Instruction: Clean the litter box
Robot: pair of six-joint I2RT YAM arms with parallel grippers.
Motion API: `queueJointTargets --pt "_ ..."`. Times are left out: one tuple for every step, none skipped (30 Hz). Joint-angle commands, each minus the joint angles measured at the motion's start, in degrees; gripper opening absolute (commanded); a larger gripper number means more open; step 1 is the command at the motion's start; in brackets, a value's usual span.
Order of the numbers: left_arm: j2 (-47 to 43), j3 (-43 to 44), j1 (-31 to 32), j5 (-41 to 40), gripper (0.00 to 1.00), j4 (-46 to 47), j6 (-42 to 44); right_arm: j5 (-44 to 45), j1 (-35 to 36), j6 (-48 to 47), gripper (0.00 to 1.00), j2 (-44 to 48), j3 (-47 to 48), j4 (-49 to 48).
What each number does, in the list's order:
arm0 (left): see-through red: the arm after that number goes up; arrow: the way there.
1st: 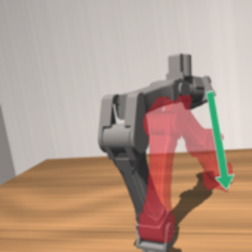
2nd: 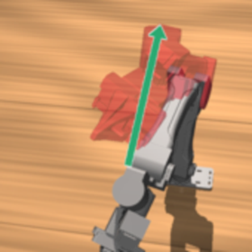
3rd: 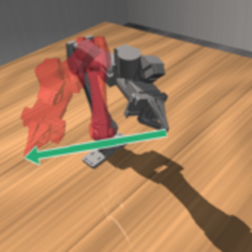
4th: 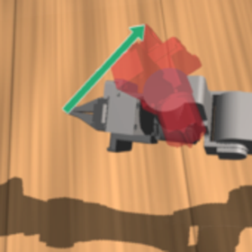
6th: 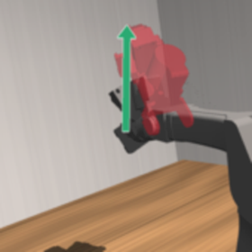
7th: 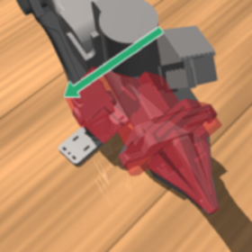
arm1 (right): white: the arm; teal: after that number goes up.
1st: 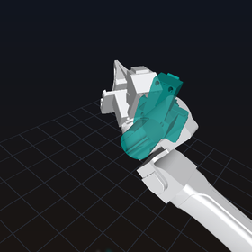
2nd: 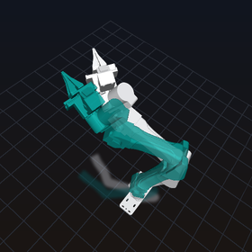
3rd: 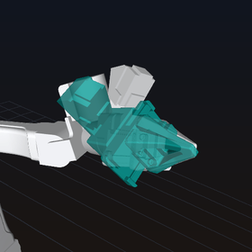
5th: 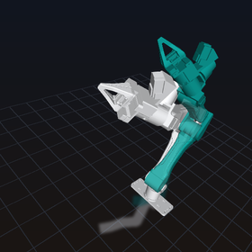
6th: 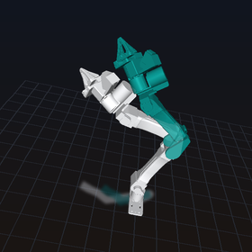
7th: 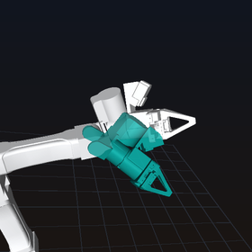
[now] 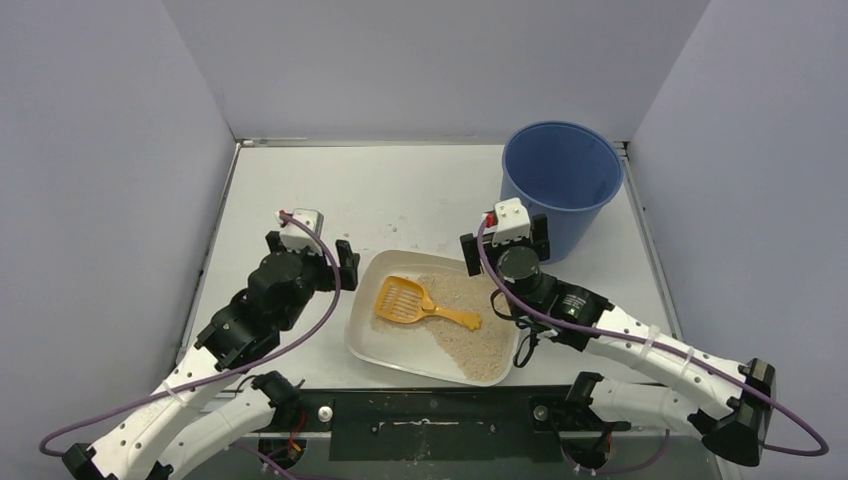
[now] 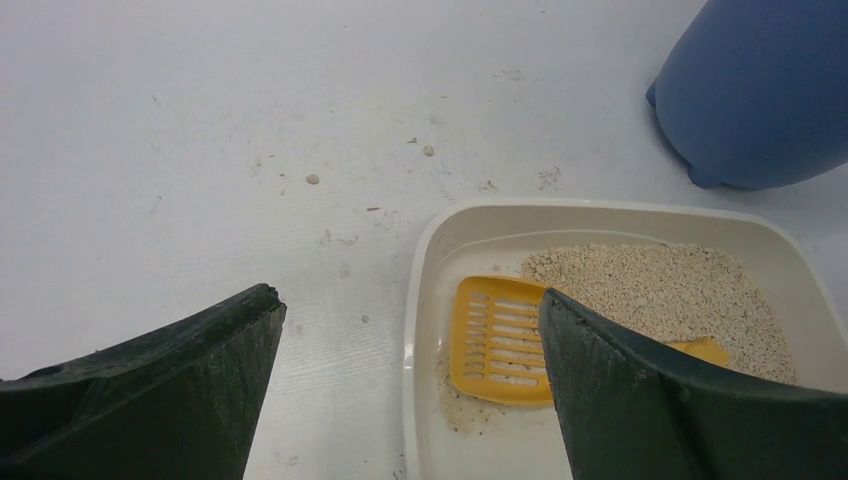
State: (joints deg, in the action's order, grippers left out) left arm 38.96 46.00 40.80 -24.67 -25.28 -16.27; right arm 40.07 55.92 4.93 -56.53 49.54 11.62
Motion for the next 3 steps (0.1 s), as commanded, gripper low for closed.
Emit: queueJointTargets --pt "-1.54 1.00 0.16 0.47 0.97 1.18 -0.16 -0.55 0.29 -0.66 1.00 1.18 0.51 -1.23" --pt "-1.67 0.90 0.14 0.42 0.97 1.26 -0.16 0.78 0.45 -0.16 1.00 0.90 0.66 -1.05" --pt "-1.83 0.93 0.07 0.54 0.97 1.32 -0.16 1.51 0.72 0.12 1.00 0.74 0.75 -1.24"
